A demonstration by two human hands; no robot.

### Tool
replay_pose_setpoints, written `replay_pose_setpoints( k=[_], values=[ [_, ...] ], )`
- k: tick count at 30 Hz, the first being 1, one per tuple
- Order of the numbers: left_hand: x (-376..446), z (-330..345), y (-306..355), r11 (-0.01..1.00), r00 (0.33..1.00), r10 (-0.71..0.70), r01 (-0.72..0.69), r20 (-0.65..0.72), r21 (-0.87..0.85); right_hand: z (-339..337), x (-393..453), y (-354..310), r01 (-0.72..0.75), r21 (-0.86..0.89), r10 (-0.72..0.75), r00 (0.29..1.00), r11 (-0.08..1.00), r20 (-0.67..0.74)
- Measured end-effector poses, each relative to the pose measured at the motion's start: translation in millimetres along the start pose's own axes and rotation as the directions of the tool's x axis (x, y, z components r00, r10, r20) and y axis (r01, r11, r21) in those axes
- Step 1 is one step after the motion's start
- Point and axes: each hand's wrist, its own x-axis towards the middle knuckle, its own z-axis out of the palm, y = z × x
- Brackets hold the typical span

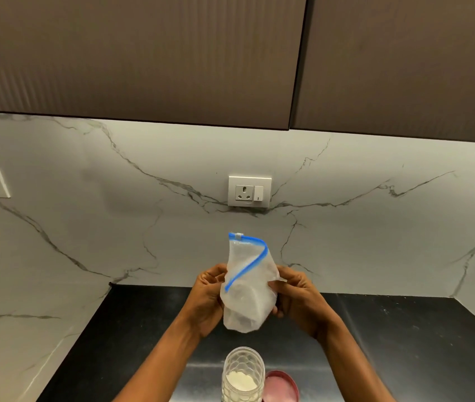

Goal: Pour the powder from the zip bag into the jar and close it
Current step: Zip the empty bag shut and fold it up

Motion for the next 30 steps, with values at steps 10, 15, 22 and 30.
replay_pose_setpoints(
  k=[10, 15, 22, 30],
  values=[
    [-11.7, 0.1, 7.5, 0.999, 0.999, 0.018, -0.021, 0.049, 0.048, -13.1, -3.7, -7.0, -0.028, 0.018, 0.023, 0.969, 0.999, 0.245],
    [-16.5, -6.3, 20.7, 0.995, 0.998, -0.017, 0.011, 0.063, 0.097, -15.6, -5.5, -13.2, 0.021, 0.094, -0.033, 0.990, 0.995, 0.137],
    [-10.2, 4.8, 36.9, 0.885, 0.976, -0.014, -0.090, 0.219, 0.457, 11.2, 7.0, -31.4, -0.169, -0.232, 0.222, 0.949, 0.958, 0.225],
    [-9.2, 9.4, 38.2, 0.772, 0.988, 0.085, -0.147, 0.129, 0.618, 30.5, 7.8, -10.7, -0.180, -0.326, 0.248, 0.952, 0.928, 0.179]
  ],
)
